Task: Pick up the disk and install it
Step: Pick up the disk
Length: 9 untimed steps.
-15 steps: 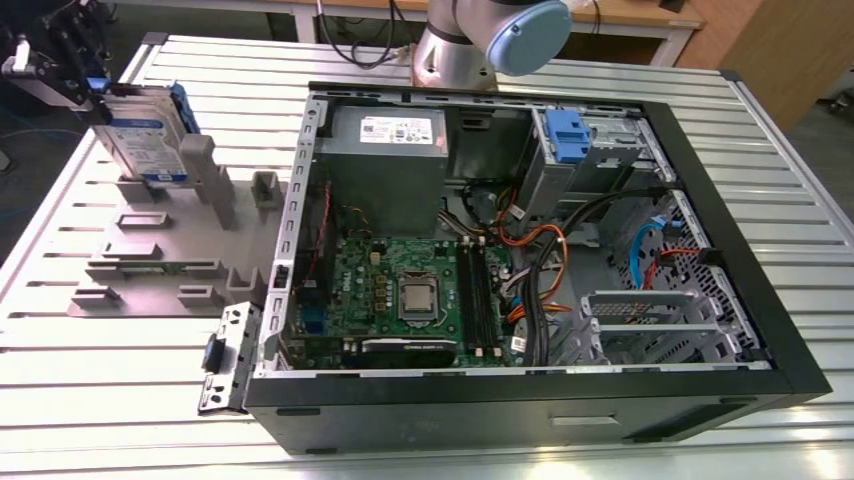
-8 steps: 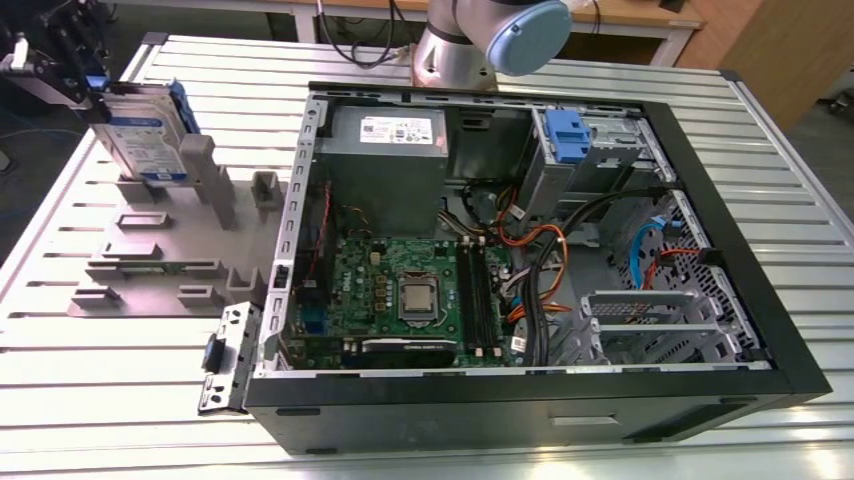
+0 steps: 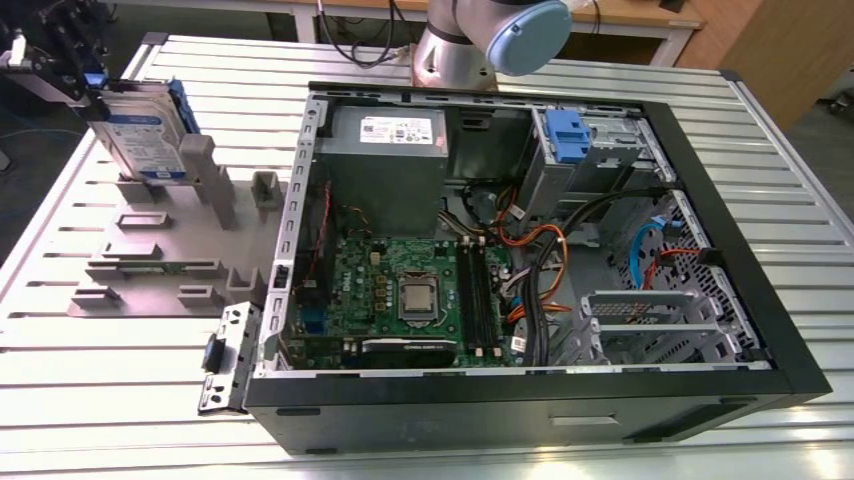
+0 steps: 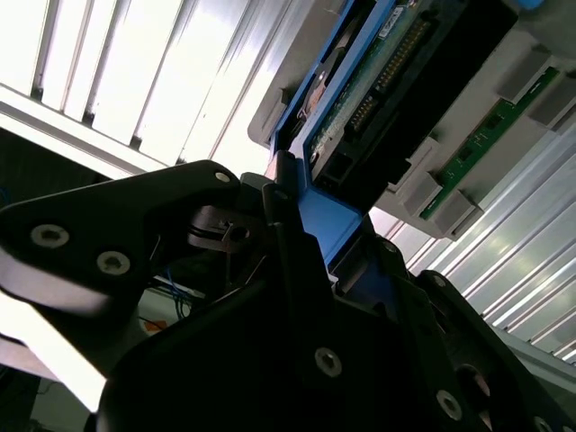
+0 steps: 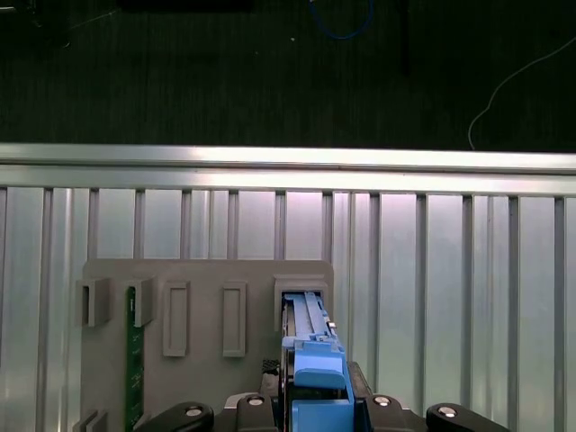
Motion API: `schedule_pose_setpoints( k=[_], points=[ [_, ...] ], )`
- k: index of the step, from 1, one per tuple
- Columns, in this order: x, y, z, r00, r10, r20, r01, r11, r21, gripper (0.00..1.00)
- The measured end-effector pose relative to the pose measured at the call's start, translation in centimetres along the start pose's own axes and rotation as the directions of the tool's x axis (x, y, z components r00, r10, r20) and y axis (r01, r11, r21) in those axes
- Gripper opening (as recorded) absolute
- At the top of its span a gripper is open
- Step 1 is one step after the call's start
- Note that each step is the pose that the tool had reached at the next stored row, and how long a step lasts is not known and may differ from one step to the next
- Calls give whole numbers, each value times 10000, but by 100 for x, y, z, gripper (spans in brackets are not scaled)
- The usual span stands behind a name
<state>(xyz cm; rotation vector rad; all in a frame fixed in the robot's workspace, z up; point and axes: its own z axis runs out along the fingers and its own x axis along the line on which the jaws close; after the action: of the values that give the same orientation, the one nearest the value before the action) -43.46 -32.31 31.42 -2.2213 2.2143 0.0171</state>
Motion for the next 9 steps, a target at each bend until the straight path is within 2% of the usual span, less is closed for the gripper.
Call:
schedule_pose_setpoints(
  k=[9],
  points=[
    [-1,0,-35,10000,0,0,0,10000,0,36]
  ],
)
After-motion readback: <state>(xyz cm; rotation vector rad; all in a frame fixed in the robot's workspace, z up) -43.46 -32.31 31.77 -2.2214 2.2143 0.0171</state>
